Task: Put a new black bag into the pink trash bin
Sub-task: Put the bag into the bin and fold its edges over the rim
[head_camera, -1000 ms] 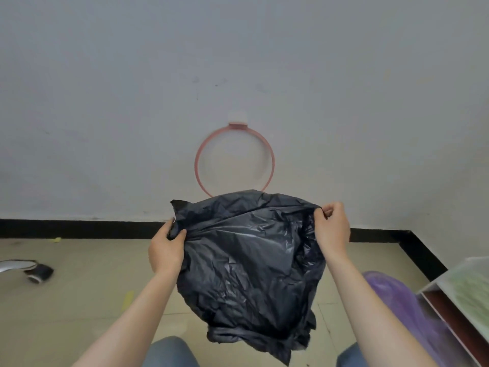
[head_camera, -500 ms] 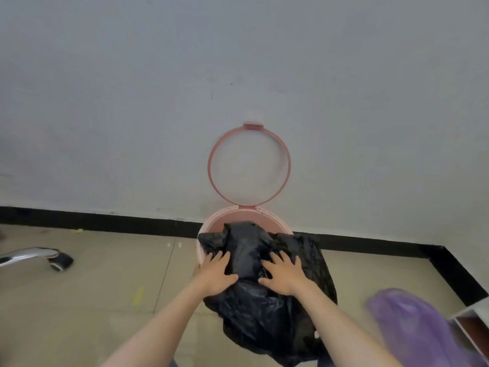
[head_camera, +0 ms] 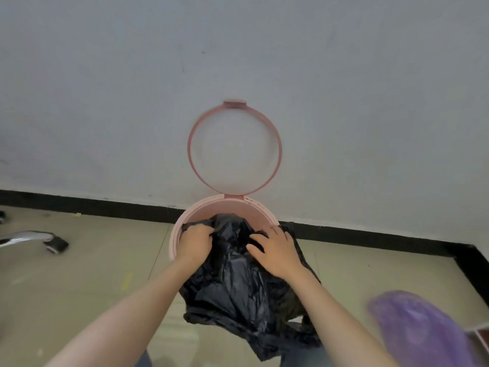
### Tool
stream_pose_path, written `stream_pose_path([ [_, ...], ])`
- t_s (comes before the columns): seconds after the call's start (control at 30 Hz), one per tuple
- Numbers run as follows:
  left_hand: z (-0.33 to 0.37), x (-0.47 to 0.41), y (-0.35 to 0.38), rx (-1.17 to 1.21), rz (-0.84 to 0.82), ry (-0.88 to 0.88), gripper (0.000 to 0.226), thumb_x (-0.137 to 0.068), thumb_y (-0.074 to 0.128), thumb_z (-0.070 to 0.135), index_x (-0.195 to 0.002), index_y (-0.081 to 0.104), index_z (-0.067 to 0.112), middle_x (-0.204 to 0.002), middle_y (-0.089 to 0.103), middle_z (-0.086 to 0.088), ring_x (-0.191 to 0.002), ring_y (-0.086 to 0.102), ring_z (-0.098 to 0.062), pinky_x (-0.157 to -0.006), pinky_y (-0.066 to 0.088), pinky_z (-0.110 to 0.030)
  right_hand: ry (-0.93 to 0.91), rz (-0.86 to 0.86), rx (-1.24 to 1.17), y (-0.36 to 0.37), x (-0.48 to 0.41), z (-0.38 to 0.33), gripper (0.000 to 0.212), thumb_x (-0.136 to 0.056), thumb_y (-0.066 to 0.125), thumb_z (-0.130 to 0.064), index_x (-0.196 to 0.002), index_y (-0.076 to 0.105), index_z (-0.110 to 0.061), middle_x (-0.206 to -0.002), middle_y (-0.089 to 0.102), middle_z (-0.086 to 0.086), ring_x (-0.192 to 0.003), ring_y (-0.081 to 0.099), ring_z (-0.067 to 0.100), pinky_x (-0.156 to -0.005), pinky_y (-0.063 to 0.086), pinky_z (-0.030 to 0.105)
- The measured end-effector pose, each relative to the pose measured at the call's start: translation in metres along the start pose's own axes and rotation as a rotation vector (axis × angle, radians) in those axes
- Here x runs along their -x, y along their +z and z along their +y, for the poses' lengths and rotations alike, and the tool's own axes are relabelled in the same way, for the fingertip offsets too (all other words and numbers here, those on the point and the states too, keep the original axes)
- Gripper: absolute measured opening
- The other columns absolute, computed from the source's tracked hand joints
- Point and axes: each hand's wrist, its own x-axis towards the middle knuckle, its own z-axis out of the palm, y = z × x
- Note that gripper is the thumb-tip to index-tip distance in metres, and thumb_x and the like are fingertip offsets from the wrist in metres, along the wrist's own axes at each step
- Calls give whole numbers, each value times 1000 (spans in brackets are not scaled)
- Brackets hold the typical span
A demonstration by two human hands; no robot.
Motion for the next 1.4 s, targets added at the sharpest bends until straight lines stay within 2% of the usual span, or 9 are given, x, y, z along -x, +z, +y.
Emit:
stream_pose_path([
  [0.1,2,-23,-19,-45,111,-100,27,-89,51,15,-113,59,6,-112,62,-20,-104,54,-36,-80,45,-38,94,-105,-187,-15,5,32,63,-82,36,-68,-139,21,-44,-158,-1,1,-143,-4,32,-114,11,54],
  [0.2,0,-30,-23,-199,15,-247,56,-89,51,38,-137,32,17,-139,41,-16,-127,34,-37,-98,37,-44,94,-220,-278,-17,9,43,74,-78,55,-59,-140,18,-43,-157,-6,5,-142,7,36,-115,21,49],
  [0.47,-7,24,-9,84,-160,-429,99,-70,42,79,-143,-9,35,-156,-5,-11,-139,7,-41,-108,22,-57,104,-126,-30,-19,-17,22,21,-82,47,0,-96,62,-4,-110,62,21,-97,60,33,-78,49,36],
  [0.73,-17,61,-12,328,-19,-417,103,-77,67,42,-144,-10,28,-141,34,-18,-109,54,-34,-79,50,-37,525,182,-618,-26,-32,25,20,-84,59,-15,-102,65,-9,-113,66,13,-100,60,27,-76,43,28],
  [0.9,-14,58,-13,476,97,-262,87,-80,67,19,-145,9,31,-138,44,-7,-114,52,-25,-83,43,-26,223,153,-1047,-38,7,2,38,-96,34,-38,-133,31,-45,-143,36,-6,-131,33,12,-108,27,31],
  [1.0,-3,49,-9,536,205,-196,59,-85,57,5,-137,37,23,-125,49,-4,-107,51,-18,-81,39,-18,-121,-46,-454,-20,24,-7,44,-87,30,-62,-127,12,-65,-153,8,-16,-140,6,8,-114,15,35],
  [1.13,-6,22,3,247,46,-126,35,-89,41,-2,-119,57,6,-123,53,-13,-112,48,-30,-93,40,-29,-54,-370,208,4,6,-9,52,-94,35,-43,-141,28,-22,-156,10,9,-142,7,32,-112,20,51],
  [1.27,-19,10,12,-332,-545,-3,29,-92,36,16,-104,60,5,-120,58,-15,-116,44,-33,-99,31,-38,-2,-604,278,17,-15,-27,36,-96,37,-32,-116,51,-5,-126,53,20,-115,45,36,-103,30,47],
  [1.4,-17,3,14,-449,-680,1,42,-97,27,32,-118,54,8,-128,56,-13,-118,47,-32,-107,21,-44,35,-634,242,21,-23,-30,24,-96,42,-27,-87,54,-8,-98,54,17,-87,49,31,-82,34,41],
])
